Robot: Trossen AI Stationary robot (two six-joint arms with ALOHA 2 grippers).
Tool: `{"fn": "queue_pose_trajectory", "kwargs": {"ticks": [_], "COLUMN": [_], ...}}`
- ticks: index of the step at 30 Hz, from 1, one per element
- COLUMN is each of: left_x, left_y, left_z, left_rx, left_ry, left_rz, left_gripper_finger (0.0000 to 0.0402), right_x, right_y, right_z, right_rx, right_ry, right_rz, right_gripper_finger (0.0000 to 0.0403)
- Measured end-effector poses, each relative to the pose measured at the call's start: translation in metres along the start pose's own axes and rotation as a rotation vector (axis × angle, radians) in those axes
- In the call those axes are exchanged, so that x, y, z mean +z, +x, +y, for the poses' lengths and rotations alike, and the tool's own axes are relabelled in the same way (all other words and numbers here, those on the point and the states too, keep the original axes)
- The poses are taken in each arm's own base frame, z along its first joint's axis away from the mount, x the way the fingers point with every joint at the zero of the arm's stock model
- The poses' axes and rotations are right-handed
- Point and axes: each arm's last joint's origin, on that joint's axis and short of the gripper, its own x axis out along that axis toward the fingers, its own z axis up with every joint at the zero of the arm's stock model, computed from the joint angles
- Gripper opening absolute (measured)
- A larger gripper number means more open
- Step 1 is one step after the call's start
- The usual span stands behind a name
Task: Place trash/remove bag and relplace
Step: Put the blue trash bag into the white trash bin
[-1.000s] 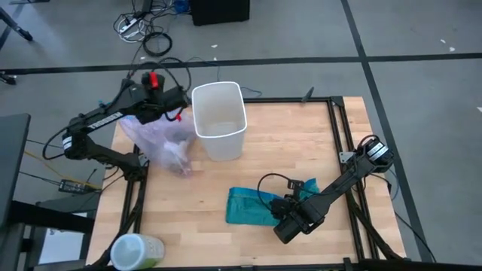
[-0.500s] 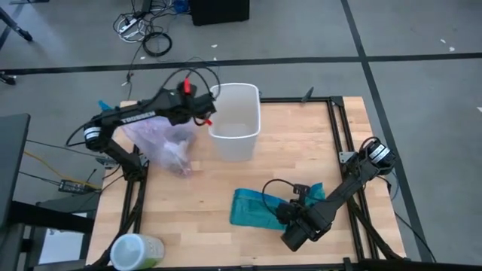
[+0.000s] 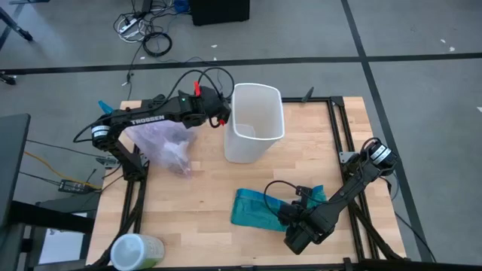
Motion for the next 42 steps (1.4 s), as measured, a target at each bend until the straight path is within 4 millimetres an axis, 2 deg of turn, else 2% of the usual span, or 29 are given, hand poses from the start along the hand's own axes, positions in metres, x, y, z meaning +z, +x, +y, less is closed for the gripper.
{"fn": "queue_pose_trajectory", "kwargs": {"ticks": [4, 7, 10, 16, 22, 24, 29, 34, 38, 42], "left_x": [-0.003, -0.006, -0.017, -0.046, -0.065, -0.068, -0.068, -0.049, -0.04, -0.031], "left_y": [0.0, 0.002, 0.005, 0.017, 0.034, 0.036, 0.044, 0.049, 0.042, 0.034], "left_z": [0.001, -0.01, -0.02, -0.029, -0.066, -0.073, -0.085, -0.094, -0.095, -0.092], "left_rx": [-0.021, -0.088, -0.134, 0.0, -0.132, -0.157, -0.214, -0.326, -0.345, -0.329], "left_ry": [-0.074, -0.1, -0.066, 0.059, 0.052, 0.048, 0.004, -0.096, -0.058, 0.07], "left_rz": [0.051, 0.079, 0.181, 0.332, 0.388, 0.391, 0.343, 0.23, 0.198, 0.19], "left_gripper_finger": [0.0003, 0.0003, 0.0003, 0.0002, 0.0002, 0.0002, 0.0002, 0.0002, 0.0002, 0.0002], "right_x": [-0.004, -0.006, -0.01, -0.019, -0.026, -0.029, -0.031, -0.03, -0.029, -0.027], "right_y": [-0.002, -0.004, -0.007, -0.012, -0.012, -0.01, -0.006, -0.005, -0.005, -0.004], "right_z": [0.003, 0.005, 0.008, 0.011, 0.014, 0.014, 0.014, 0.016, 0.017, 0.017], "right_rx": [-0.002, -0.003, 0.002, -0.015, -0.021, -0.023, -0.024, -0.006, 0.012, 0.015], "right_ry": [0.009, 0.018, 0.033, 0.073, 0.154, 0.169, 0.195, 0.207, 0.219, 0.23], "right_rz": [-0.014, -0.022, -0.029, -0.056, -0.073, -0.072, -0.069, -0.076, -0.084, -0.093], "right_gripper_finger": [0.0, 0.0, 0.0, 0.0, 0.0, 0.0, 0.0, 0.0, 0.0, 0.0]}}
